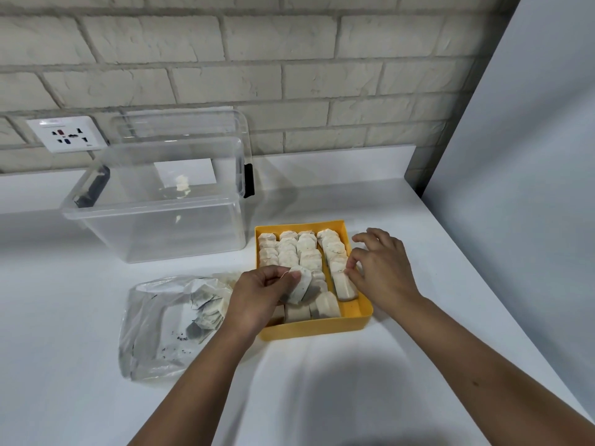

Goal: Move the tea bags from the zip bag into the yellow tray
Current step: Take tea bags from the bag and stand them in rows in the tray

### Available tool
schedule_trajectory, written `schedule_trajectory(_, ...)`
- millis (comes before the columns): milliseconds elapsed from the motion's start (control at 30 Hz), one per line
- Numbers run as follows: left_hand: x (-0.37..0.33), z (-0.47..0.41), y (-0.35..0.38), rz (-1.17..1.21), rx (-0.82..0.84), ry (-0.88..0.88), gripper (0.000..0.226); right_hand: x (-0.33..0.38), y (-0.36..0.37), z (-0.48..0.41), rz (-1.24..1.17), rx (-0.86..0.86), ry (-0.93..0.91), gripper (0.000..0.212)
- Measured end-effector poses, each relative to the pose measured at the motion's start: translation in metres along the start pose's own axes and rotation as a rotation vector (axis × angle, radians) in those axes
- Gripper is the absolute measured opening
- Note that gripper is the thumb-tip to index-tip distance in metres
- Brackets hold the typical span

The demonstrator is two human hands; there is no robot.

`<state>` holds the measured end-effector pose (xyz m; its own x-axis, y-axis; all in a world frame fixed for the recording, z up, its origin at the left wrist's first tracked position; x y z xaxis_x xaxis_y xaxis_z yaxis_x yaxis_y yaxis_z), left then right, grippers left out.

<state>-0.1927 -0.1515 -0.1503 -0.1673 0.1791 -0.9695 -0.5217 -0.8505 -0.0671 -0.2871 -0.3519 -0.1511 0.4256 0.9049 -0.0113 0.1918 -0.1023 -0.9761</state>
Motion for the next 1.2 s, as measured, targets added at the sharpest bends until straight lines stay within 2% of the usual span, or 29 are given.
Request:
schedule_trajectory(167, 0.000, 0.000, -0.001, 0.023, -0.007, -0.011, 0.011, 0.003, 0.005, -0.004, 0.115, 0.036, -0.025, 0.023)
schedule_trajectory(267, -0.003, 0.002, 0.000, 0.093, -0.008, -0.044, 0.014, 0.003, 0.001, -0.002, 0.053, 0.026, 0.015, 0.031)
schedule_trajectory(333, -0.006, 0.002, 0.000, 0.126, -0.005, -0.063, 0.015, 0.008, -0.008, 0.001, -0.127, -0.052, 0.046, 0.028)
schedule_trajectory(400, -0.007, 0.002, 0.001, 0.160, 0.022, -0.075, 0.017, 0.014, -0.018, 0.005, -0.389, -0.047, 0.065, 0.018)
schedule_trajectory(500, -0.009, 0.004, 0.005, 0.189, 0.071, -0.070, 0.018, 0.025, -0.034, 0.008, -0.747, 0.175, 0.048, 0.014)
schedule_trajectory(567, -0.010, 0.005, 0.007, 0.188, 0.096, -0.056, 0.017, 0.031, -0.041, 0.010, -0.828, 0.254, 0.024, 0.011)
schedule_trajectory(633, -0.010, 0.006, 0.009, 0.184, 0.113, -0.046, 0.017, 0.032, -0.041, 0.011, -0.852, 0.239, 0.022, 0.004)
schedule_trajectory(700, -0.010, 0.006, 0.009, 0.151, 0.129, -0.040, 0.016, 0.030, -0.041, 0.012, -0.882, 0.235, 0.042, 0.007)
schedule_trajectory(800, -0.010, 0.007, 0.008, 0.134, 0.149, -0.056, 0.008, 0.024, -0.041, 0.011, -1.044, 0.285, 0.144, 0.007)
schedule_trajectory(867, -0.010, 0.007, 0.008, 0.131, 0.156, -0.062, 0.013, 0.021, -0.043, 0.011, -1.145, 0.324, 0.204, 0.008)
schedule_trajectory(1067, -0.005, 0.001, 0.005, 0.086, 0.103, -0.030, 0.016, 0.010, -0.040, 0.013, -1.203, 0.346, 0.242, 0.018)
schedule_trajectory(1200, -0.002, -0.002, 0.004, 0.087, 0.079, -0.036, 0.014, 0.002, -0.032, 0.014, -1.026, 0.324, 0.176, 0.021)
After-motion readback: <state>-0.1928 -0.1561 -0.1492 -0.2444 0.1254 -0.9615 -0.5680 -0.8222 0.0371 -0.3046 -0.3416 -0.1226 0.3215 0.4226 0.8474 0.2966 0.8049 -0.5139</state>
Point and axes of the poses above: each hand's wrist, its own z-axis away from the middle knuckle, its own y-axis out of the palm, x = y × z, the point moved 1 cm from there along -z, towards the middle knuckle, and after that the axes turned 5 degrees about z, right-handed, at the moved point
